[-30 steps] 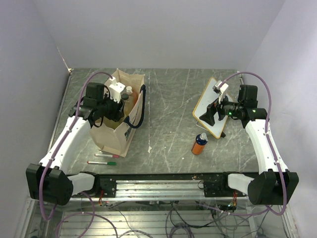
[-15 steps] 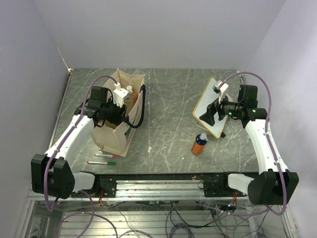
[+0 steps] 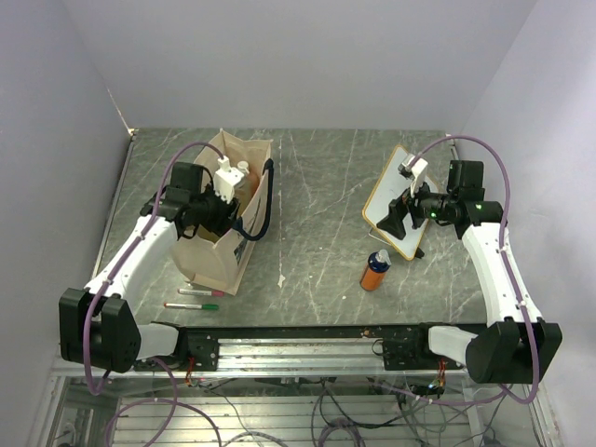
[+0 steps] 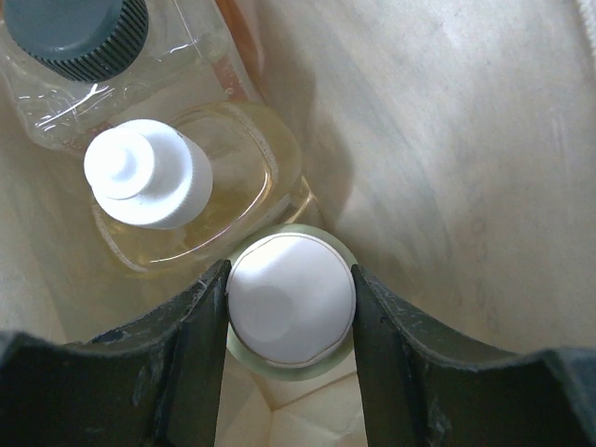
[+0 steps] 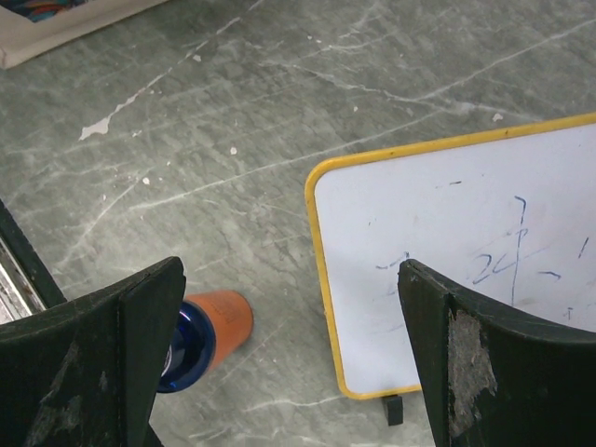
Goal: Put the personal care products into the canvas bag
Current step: Place the care product in the canvas bag, then move the care product at the center of the board.
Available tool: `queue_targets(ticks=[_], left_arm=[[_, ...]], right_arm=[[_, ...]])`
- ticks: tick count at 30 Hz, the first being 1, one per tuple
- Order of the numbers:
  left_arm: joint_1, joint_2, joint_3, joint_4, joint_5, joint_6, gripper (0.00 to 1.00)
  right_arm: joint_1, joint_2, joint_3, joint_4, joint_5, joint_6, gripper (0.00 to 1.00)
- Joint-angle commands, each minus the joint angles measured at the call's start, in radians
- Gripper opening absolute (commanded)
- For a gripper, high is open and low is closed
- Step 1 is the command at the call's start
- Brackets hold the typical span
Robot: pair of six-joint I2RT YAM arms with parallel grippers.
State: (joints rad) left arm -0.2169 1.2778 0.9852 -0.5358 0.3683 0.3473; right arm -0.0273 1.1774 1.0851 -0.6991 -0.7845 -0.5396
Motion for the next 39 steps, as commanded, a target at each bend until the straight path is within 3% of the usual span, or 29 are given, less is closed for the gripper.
queue_targets(ticks=[1,6,12,25,34,39], left_arm=[[0.010,0.008,0.068,-0.009,-0.022,0.041,0.52],[0.010,0.003,0.146,-0.088,-0.039,0.035,0.81],[0.010,0.005,0.251,-0.150,-0.084,0.036,0.99],[0.010,0.015,0.380,-0.186,-0.107,0.013,1.00],[0.010,0.007,0.395,-0.180,-0.123,0.012,1.00],[0.010,-0.004,0.400,-0.169,-0.116,-0.002,1.00]], right_arm=[[-0.005,0.013,0.068,-0.178,0.041,-0.128,0.97],[0.009,-0.022,0.085,-0.342,0.081,-0.223,0.97],[0.092,-0.065,0.065,-0.451,0.122,-0.269,0.93],[0.244,-0.077,-0.027,-0.397,0.226,-0.240,0.74],[0.260,-0.081,-0.055,-0.365,0.248,-0.244,0.54],[0.281,-0.080,-0.070,-0.343,0.269,-0.235,0.38]])
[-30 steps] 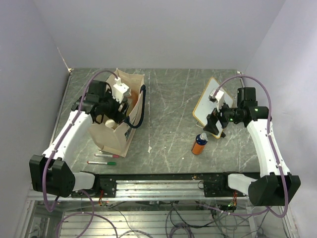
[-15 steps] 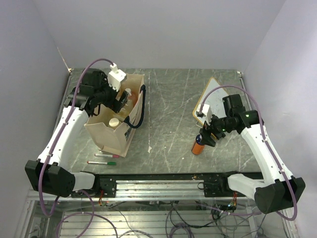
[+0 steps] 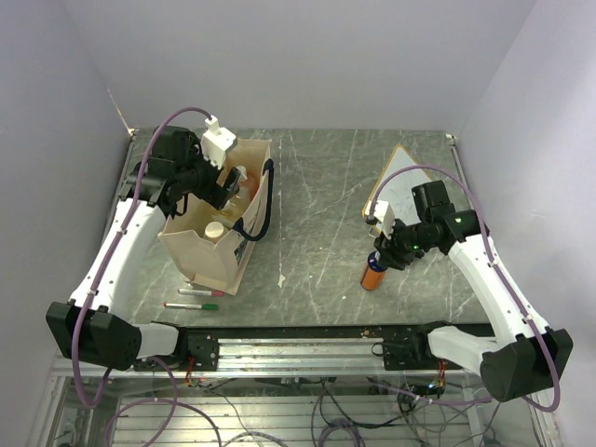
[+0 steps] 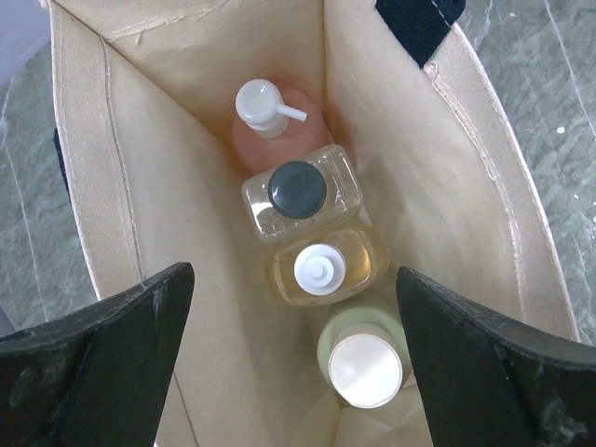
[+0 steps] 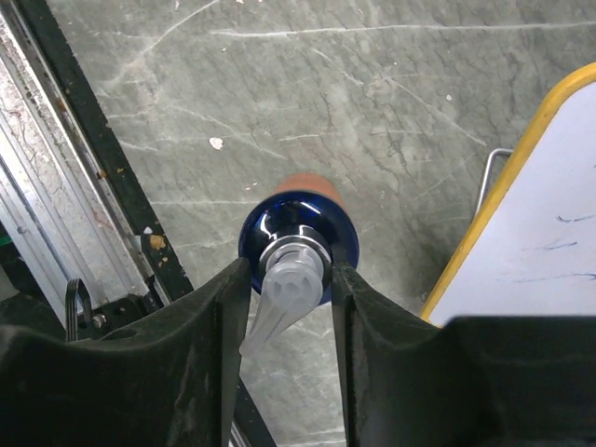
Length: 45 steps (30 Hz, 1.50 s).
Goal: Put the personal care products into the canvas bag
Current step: Move the care product at the center of the board.
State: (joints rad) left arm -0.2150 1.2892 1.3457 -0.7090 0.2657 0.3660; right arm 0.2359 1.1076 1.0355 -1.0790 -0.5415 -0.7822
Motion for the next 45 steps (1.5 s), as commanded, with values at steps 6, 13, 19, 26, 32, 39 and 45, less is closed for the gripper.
queue_targets(ticks=[6,13,19,26,32,39,45], left_arm=[[0.008,-0.029,0.038,0.016,-0.003,-0.035,1.00],[0.008,-0.046,0.015,0.026,-0.008,-0.041,1.00],[0.008,-0.050,0.013,0.019,-0.014,-0.034,1.00],[0.008,-0.054,0.016,0.015,-0.022,-0.031,1.00],[0.008,-0.062,0.018,0.019,-0.029,-0.034,1.00],[0.008,-0.051,0.038,0.022,-0.074,-0.062,1.00],[0.008,-0.044,0.066,0.014,-0.134,-0.090,1.00]], right_arm=[[0.034,-0.009,-0.029,0.057,0.045,0.011,0.34],[0.046,-0.007,-0.059,0.061,0.055,0.006,0.36],[0.051,-0.016,-0.067,0.067,0.060,0.004,0.39],[0.052,-0.024,-0.066,0.063,0.064,0.001,0.28],[0.052,-0.030,-0.055,0.078,0.062,-0.001,0.13],[0.059,-0.018,-0.008,0.161,0.025,0.031,0.00],[0.096,0.042,0.088,0.186,-0.009,0.040,0.00]])
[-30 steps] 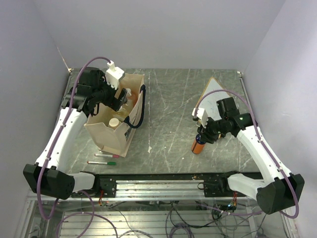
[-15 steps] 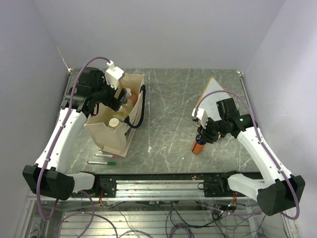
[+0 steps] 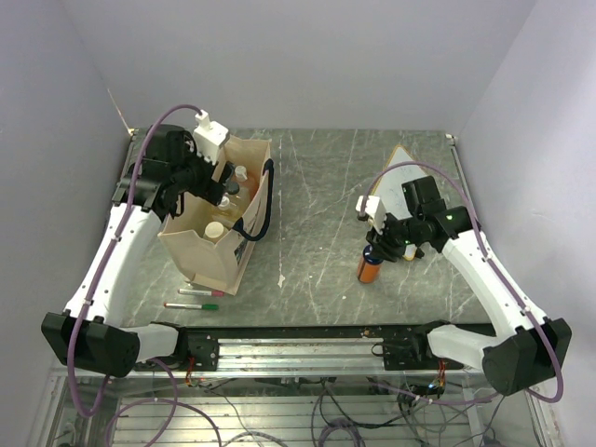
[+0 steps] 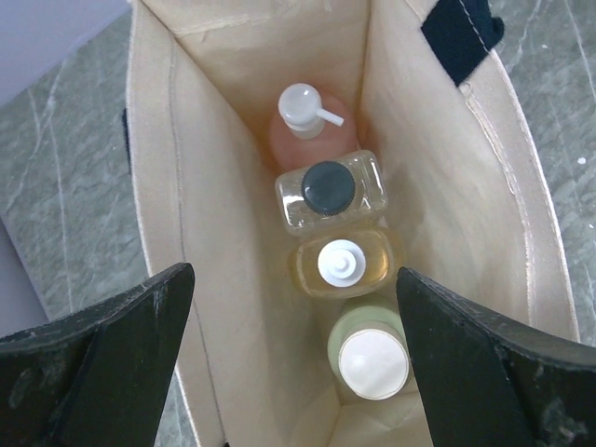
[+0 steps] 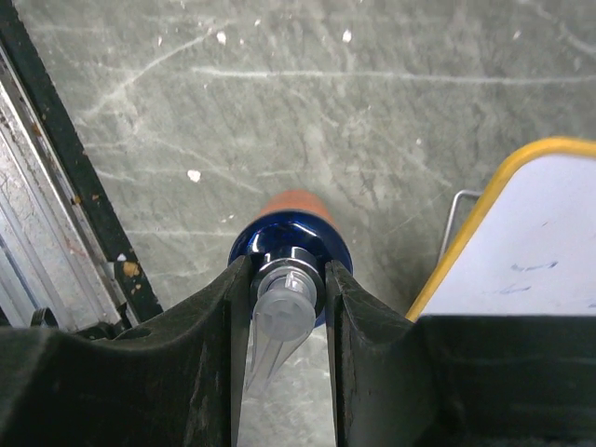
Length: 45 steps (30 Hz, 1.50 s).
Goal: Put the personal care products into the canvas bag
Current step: Move the care product at the center of the board.
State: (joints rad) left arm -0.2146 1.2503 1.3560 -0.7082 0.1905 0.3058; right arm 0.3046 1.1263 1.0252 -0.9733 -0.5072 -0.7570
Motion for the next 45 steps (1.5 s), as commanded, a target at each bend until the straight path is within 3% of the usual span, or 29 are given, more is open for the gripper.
queue_targets(ticks=[1,14,22,32,39,41,45], left_arm=[[0.007,-0.009,0.060,0.015,-0.065,-0.030,1.00],[0.007,-0.034,0.076,0.036,0.057,-0.031,0.96],[0.007,-0.047,0.077,0.052,0.055,-0.070,0.96],[0.007,-0.061,0.076,0.059,0.081,-0.071,0.96],[0.007,-0.059,0.082,0.059,0.112,-0.069,0.96],[0.007,-0.063,0.078,0.063,0.117,-0.067,0.96],[0.007,-0.073,0.073,0.069,0.128,-0.061,0.96]], right_arm=[[0.036,0.034,0.115,0.083,-0.047,0.020,0.00],[0.263,0.203,0.237,0.224,-0.033,0.053,0.00],[0.398,0.313,0.285,0.282,-0.012,0.060,0.00],[0.454,0.373,0.257,0.322,-0.012,0.043,0.01],[0.455,0.391,0.264,0.315,-0.021,0.039,0.33],[0.455,0.396,0.271,0.306,-0.025,0.037,0.51],[0.455,0.404,0.289,0.287,-0.034,0.035,0.62]])
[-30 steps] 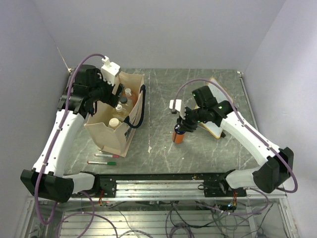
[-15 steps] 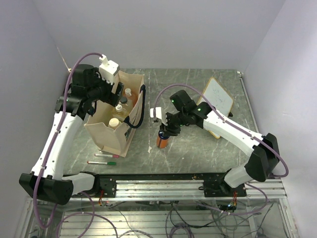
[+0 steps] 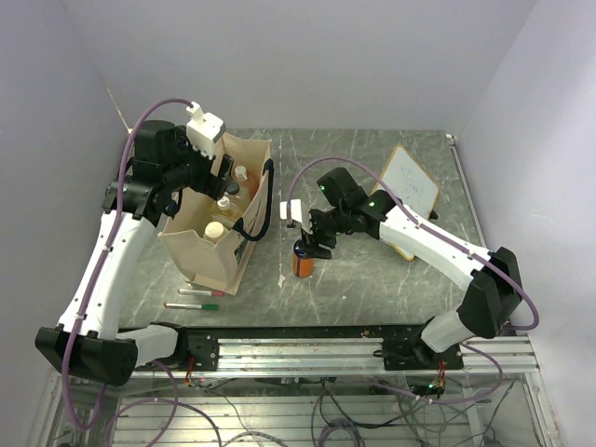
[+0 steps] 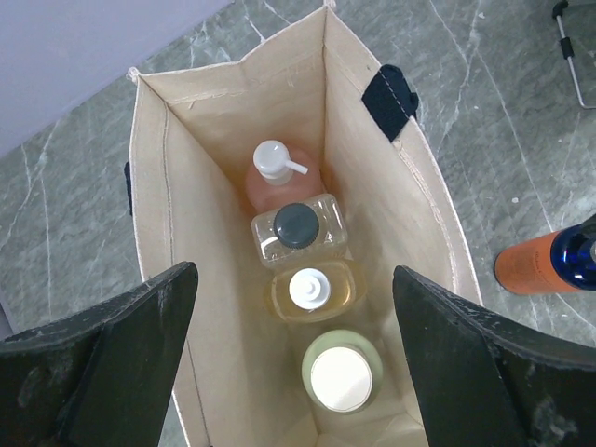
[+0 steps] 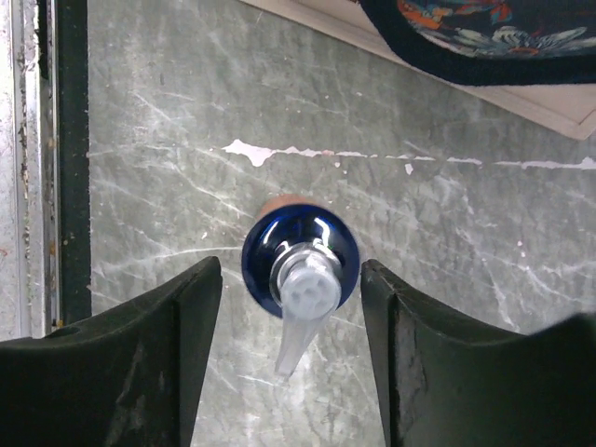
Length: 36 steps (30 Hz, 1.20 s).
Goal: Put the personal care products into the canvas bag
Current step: Move the care product at the center of the board.
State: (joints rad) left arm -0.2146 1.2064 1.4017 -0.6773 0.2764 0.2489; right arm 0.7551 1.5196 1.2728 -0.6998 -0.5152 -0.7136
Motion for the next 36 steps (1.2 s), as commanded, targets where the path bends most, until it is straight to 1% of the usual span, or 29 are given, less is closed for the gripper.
queue_targets(ticks=[1,7,9,11,14,20,25,29,36], left_arm=[[0.008,-0.032,0.027,0.039,0.048,-0.001,0.96],[-0.005,-0.041,0.014,0.032,0.151,0.041,0.96],[-0.031,-0.041,0.014,0.019,0.183,0.070,0.96],[-0.080,-0.032,0.027,-0.012,0.198,0.122,0.96],[-0.183,0.001,0.052,-0.076,0.193,0.199,0.96],[-0.348,0.072,0.043,-0.158,0.246,0.345,0.95],[-0.450,0.153,0.037,-0.199,0.255,0.461,0.95],[-0.496,0.232,0.045,-0.187,0.266,0.511,0.95],[-0.549,0.348,0.034,-0.154,0.291,0.570,0.94]], right_arm=[[0.005,0.009,0.046,0.009,-0.030,-0.009,0.64],[-0.001,-0.054,0.036,0.039,-0.027,0.019,0.69],[-0.014,-0.093,0.018,0.061,-0.021,0.033,0.70],[-0.041,-0.141,0.006,0.073,-0.028,0.047,0.70],[-0.122,-0.190,0.003,0.072,-0.087,0.070,0.71],[-0.335,-0.275,-0.020,0.083,-0.207,0.123,0.71],[-0.503,-0.328,-0.060,0.118,-0.312,0.181,0.71],[-0.558,-0.347,-0.079,0.129,-0.346,0.196,0.72],[-0.583,-0.350,-0.081,0.125,-0.357,0.198,0.72]])
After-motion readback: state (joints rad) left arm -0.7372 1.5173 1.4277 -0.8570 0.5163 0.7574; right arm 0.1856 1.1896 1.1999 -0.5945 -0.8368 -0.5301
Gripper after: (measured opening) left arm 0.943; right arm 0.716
